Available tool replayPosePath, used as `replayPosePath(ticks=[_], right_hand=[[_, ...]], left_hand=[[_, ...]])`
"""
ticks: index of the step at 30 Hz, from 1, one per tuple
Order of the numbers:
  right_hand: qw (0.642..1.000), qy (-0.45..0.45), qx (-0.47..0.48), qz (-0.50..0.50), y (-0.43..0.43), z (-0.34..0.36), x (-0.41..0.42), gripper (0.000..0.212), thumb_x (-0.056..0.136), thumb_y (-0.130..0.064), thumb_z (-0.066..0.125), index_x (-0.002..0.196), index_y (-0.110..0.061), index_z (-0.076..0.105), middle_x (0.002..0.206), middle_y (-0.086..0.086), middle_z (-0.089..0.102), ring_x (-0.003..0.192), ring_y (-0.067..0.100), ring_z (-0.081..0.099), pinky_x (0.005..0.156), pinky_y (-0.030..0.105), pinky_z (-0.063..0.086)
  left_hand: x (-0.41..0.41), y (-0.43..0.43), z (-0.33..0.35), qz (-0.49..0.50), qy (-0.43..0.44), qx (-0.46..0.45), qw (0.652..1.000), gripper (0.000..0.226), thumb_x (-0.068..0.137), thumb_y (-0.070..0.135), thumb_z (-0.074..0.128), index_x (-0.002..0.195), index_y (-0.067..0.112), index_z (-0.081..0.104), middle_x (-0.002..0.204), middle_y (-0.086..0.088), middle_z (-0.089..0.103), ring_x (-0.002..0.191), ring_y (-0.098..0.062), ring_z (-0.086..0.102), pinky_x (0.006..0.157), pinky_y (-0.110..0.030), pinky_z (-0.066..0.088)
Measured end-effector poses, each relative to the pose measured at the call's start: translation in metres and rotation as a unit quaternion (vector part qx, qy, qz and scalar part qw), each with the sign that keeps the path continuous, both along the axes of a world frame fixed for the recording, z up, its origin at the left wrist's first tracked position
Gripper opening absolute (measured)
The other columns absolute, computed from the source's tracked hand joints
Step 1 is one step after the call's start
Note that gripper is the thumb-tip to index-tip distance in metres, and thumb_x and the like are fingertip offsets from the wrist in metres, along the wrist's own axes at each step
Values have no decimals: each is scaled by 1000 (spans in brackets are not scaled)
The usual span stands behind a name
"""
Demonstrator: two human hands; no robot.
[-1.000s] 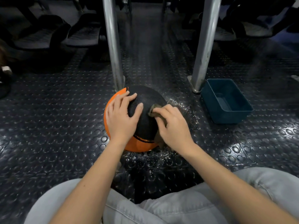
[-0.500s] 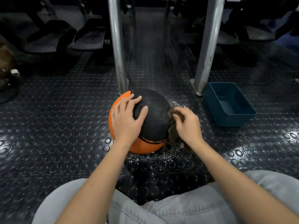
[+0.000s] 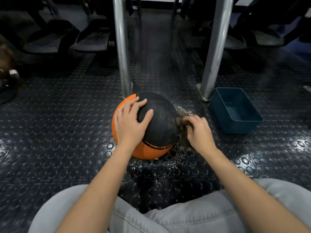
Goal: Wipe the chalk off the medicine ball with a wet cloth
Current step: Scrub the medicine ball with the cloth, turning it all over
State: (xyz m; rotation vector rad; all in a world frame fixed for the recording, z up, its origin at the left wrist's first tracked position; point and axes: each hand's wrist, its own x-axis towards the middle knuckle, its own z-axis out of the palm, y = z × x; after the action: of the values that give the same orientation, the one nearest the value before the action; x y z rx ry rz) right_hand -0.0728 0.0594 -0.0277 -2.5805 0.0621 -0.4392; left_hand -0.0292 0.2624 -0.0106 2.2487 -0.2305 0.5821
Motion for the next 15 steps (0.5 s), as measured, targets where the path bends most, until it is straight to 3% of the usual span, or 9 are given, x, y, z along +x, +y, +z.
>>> replayPosePath(ticks=[2,4,6,8,10,13,15], right_hand=[[999,25,-13,-45,-3,-2,2,34,90,4,49,116,-12,64,115,7,60,103,26,47,83,26,36],[996,-64,47,-31,15,15,4,32,89,3,51,113,-11,65,109,6,61,100,25,50,81,17,32],[982,-171,78,35,37,35,2,29,87,2,54,110,-9,66,102,5,62,94,20,50,83,10,32],[971,-202,36,121,47,33,-2,27,87,1,52,108,-7,67,101,8,61,91,22,51,84,17,37],[973,-190,5,133,42,15,-5,30,87,1,48,107,-8,68,102,10,60,88,28,51,80,27,41],[983,-166,2,80,20,-1,0,35,82,9,49,105,-8,69,104,9,61,88,27,48,76,30,42],[996,-89,-17,7,4,-8,2,36,84,11,50,108,-9,69,106,10,61,92,27,47,76,35,45]], left_hand=[[-2,1,-2,5,-4,-2,1000,53,83,62,39,122,33,59,133,15,49,125,-9,36,107,-33,22],[-2,2,-4,19,-3,-7,1000,52,83,62,39,121,33,60,133,16,49,125,-8,35,107,-33,22],[0,2,-4,28,-1,-9,1000,52,82,61,39,121,33,60,132,14,51,124,-9,36,107,-34,24],[1,4,-3,29,-6,-14,999,52,82,61,39,120,32,61,132,14,51,123,-8,37,106,-32,24],[2,5,-4,18,-1,-18,1000,52,82,62,40,120,34,60,132,16,50,123,-5,34,105,-30,23],[2,1,-1,1,5,-4,1000,53,81,63,40,122,34,59,133,15,50,125,-9,36,106,-30,21],[2,-5,2,-7,4,7,1000,55,82,63,38,123,33,59,134,13,50,126,-11,37,105,-24,17]])
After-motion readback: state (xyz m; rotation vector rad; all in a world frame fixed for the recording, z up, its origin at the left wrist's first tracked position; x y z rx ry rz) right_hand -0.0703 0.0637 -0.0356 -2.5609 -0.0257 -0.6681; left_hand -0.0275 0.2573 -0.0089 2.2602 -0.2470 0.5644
